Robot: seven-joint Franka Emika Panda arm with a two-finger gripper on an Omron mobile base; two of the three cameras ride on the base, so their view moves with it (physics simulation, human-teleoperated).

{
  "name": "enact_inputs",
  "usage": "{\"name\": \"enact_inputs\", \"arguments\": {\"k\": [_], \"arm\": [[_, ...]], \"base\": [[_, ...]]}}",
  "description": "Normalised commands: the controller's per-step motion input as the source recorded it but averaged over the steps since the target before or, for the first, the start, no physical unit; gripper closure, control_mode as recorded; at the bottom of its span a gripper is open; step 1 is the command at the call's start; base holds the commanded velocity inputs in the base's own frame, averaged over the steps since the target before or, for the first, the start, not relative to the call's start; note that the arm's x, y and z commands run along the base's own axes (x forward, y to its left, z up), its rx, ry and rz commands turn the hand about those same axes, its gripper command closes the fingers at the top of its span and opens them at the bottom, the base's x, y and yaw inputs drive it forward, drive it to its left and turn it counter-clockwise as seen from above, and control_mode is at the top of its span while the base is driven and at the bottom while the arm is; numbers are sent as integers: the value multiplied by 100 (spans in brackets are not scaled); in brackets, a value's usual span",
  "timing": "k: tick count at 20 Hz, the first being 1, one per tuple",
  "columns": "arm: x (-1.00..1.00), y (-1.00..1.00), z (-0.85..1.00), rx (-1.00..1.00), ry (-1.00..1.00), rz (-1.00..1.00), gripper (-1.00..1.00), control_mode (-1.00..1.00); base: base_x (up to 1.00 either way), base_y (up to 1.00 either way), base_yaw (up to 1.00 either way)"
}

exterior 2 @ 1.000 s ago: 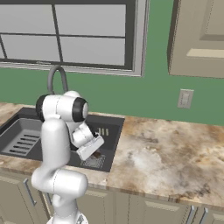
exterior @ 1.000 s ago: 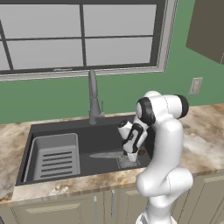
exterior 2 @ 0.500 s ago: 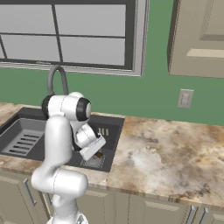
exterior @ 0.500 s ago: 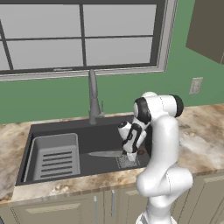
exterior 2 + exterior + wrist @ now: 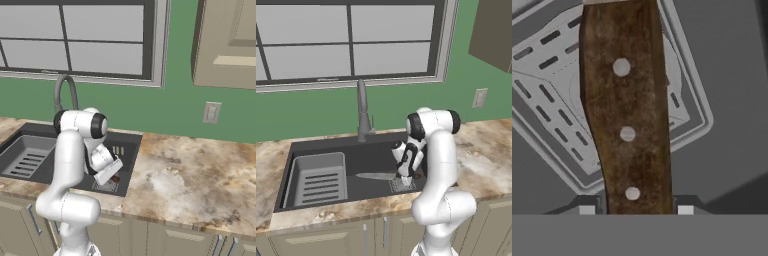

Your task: Move the cutting board and knife to the sink. Then move spray from the cabinet to the counter.

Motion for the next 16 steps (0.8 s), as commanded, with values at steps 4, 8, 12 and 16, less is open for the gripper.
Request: {"name": "enact_inputs", "arguments": {"k": [4, 8, 12, 16], "arm": [[11, 0, 0, 0, 5, 0, -100, -100], [0, 0, 29, 0, 0, 0, -100, -100], [-1, 0, 50, 0, 0, 0, -100, -100], [-7, 0, 83, 0, 0, 0, -100, -100]], "base": [[0, 0, 0], [0, 0, 0], [0, 0, 0], [0, 0, 0]]}}
